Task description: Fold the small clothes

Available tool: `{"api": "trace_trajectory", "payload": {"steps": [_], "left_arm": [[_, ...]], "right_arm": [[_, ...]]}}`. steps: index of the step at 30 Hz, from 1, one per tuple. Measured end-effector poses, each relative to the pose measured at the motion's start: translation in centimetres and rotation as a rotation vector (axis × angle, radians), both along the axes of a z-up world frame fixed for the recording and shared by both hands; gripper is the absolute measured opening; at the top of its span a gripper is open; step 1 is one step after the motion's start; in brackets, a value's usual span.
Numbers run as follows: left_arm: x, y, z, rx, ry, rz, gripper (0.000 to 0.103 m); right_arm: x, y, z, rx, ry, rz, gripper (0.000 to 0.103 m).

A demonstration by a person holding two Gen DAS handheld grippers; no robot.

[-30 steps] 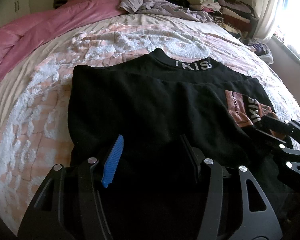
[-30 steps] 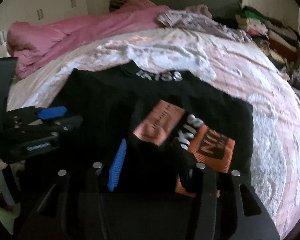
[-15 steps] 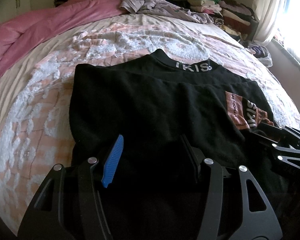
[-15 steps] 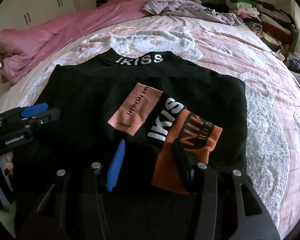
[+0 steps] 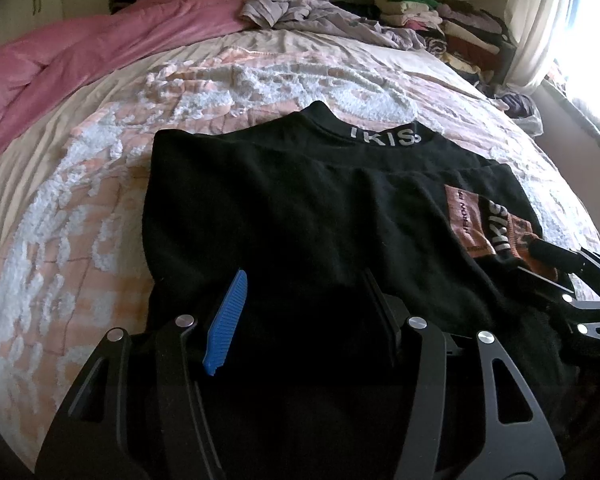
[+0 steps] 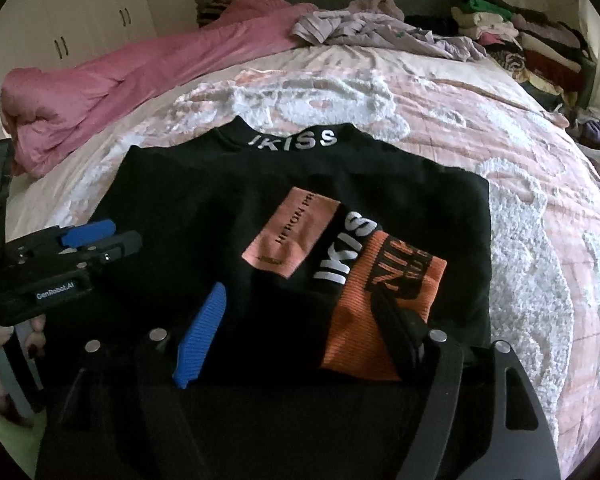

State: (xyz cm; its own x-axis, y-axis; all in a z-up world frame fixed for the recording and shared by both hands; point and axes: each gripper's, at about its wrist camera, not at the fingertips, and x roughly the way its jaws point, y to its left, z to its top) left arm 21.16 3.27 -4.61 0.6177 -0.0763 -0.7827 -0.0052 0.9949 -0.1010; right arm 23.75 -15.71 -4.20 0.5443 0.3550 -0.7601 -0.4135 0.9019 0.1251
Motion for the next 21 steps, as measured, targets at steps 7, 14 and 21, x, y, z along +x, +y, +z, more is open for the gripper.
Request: {"api": "trace_trajectory", "payload": {"steps": [7,14,21], "left_arm": [[-0.5,0.0,0.9,-0.006,-0.007,0.003,0.057],[-1.2,0.3,1.8,-0.006,-0.018,0.021,0.079],[-1.9,0.6,3.0,0.003,-0.042,0.034,0.087]], "right_arm": [[-0.6,-0.5,1.2,0.023,-0.031,-0.011,0.086],[-1.0,-0.9,2.2,0.04,-0.058,-0.027,0.095],[-1.5,-1.2,3.2,0.064,-0.085,-0.034,0.096]]}}
